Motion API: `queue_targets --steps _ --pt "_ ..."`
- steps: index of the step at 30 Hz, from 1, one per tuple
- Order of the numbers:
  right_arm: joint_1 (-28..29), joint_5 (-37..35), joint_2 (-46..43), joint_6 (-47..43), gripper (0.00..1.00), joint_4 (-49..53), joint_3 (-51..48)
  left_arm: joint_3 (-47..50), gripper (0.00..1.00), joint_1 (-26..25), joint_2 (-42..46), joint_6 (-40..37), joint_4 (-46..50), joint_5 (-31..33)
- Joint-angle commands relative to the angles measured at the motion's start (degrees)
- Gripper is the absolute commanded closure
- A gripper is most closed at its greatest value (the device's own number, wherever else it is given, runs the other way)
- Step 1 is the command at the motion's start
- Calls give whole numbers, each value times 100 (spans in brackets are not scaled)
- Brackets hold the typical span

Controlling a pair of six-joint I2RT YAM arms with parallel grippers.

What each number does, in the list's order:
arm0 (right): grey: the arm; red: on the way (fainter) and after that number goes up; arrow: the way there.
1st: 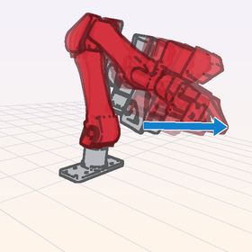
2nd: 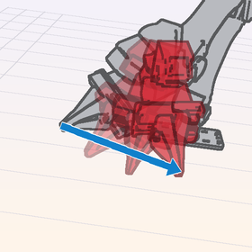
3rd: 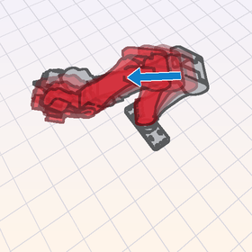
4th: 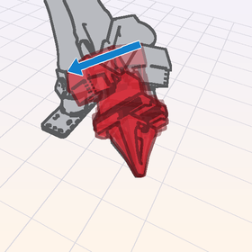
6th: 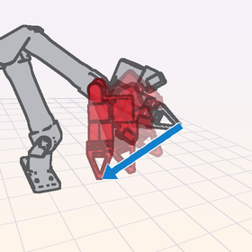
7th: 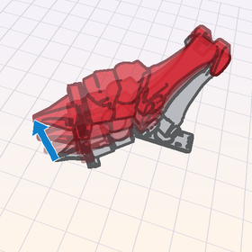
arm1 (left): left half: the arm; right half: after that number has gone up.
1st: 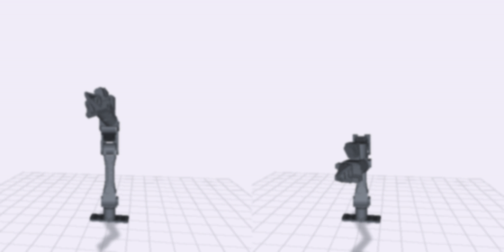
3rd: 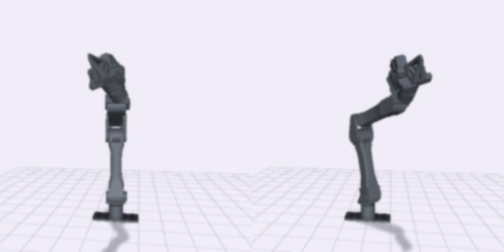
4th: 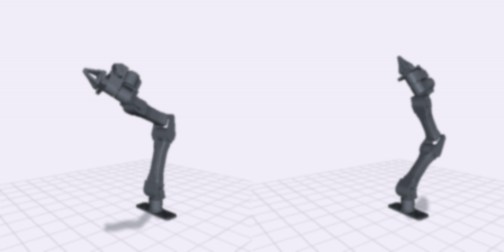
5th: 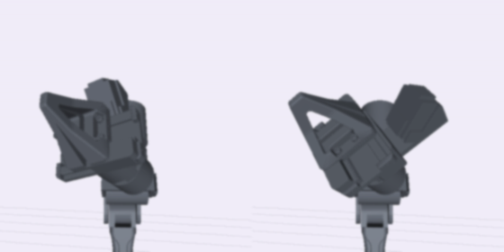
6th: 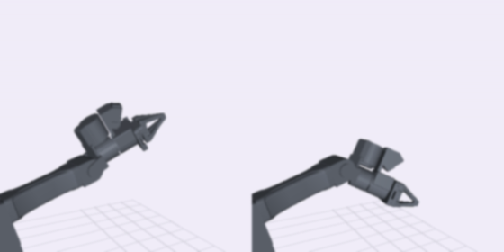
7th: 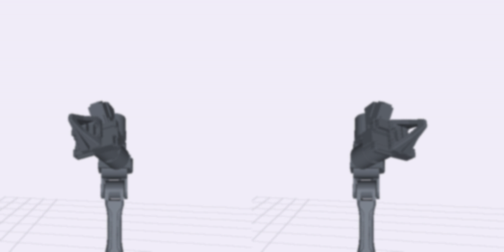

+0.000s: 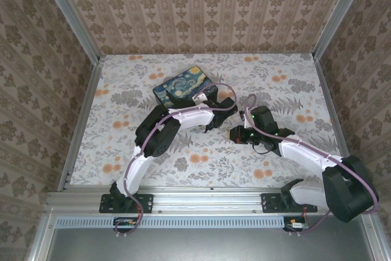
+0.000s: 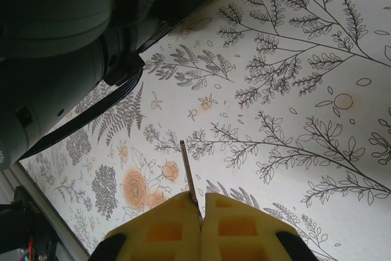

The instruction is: Unlock a padlock with a key

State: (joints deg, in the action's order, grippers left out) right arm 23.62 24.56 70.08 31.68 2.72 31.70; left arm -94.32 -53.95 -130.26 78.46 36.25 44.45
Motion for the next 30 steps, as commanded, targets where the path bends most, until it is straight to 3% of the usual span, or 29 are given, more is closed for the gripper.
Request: queue_targets --steps 1,5,13,18,25,30 --pt "-30 151 45 21 100 -203 -65 286 50 69 114 -84 -312 214" --pt "-31 161 66 40 100 -241 -61 444 52 121 213 -338 -620 205" --pt "-26 195 111 46 100 -256 -67 689 69 141 453 -661 -701 85" --pt "-32 244 61 36 100 -227 -103 1006 73 163 806 -1308 -871 -182" --pt "-17 262 -173 -79 100 16 -155 2076 78 443 1757 -2617 -2016 -1736" --pt "-11 252 -232 -45 100 44 -190 2919 80 700 2433 -3299 -3213 -3215"
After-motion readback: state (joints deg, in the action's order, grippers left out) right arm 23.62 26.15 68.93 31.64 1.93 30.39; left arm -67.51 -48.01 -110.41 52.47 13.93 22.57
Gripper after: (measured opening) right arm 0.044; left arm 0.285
